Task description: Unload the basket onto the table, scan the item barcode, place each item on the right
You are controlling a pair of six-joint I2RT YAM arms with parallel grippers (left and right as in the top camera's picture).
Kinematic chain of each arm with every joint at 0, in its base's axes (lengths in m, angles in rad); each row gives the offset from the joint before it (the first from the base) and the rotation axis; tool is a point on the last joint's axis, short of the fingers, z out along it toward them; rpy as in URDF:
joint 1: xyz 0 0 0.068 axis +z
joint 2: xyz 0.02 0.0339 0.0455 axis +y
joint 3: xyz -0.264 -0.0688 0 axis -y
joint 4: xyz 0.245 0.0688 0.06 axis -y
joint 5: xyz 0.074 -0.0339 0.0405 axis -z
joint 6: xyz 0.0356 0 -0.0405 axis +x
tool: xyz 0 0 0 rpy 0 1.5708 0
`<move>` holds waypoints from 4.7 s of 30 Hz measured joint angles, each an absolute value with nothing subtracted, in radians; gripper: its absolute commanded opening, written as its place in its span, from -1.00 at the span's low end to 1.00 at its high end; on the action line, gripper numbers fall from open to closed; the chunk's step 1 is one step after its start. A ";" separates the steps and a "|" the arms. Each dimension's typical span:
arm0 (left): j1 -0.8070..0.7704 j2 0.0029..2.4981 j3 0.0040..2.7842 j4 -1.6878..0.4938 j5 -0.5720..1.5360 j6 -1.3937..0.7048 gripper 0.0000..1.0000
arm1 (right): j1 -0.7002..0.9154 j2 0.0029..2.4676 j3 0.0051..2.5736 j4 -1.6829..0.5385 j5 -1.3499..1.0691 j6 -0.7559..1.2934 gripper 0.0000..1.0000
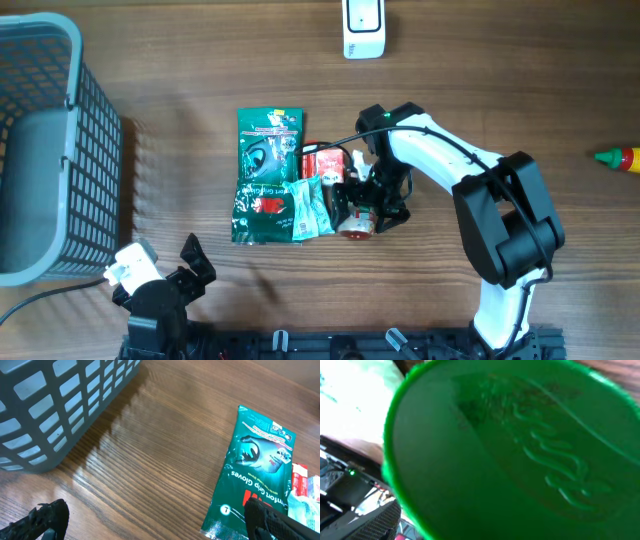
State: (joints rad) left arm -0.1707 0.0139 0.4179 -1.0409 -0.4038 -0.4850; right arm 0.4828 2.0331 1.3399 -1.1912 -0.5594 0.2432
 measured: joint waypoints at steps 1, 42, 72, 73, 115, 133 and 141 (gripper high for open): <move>-0.171 0.014 0.418 -1.041 -0.404 -0.485 1.00 | 0.483 2.033 1.344 -1.192 -0.547 0.245 0.98; -0.171 0.014 0.418 -1.040 -0.404 -0.485 1.00 | 0.449 0.960 0.920 -0.872 -0.075 1.256 1.00; -0.171 0.014 0.417 -1.041 -0.404 -0.485 1.00 | 0.261 1.369 0.820 -0.525 -0.593 1.332 0.99; -0.171 0.014 0.417 -1.041 -0.404 -0.485 1.00 | 0.261 1.338 0.820 -0.553 -0.586 1.315 1.00; -0.171 0.014 0.417 -1.041 -0.404 -0.485 1.00 | 0.385 1.238 0.496 -0.195 -0.688 2.044 1.00; -0.171 0.014 0.417 -1.041 -0.404 -0.485 1.00 | 0.412 1.491 0.496 -0.065 -0.700 2.057 1.00; -0.171 0.014 0.417 -1.041 -0.404 -0.485 1.00 | 0.479 1.494 0.495 0.019 -0.687 2.062 0.99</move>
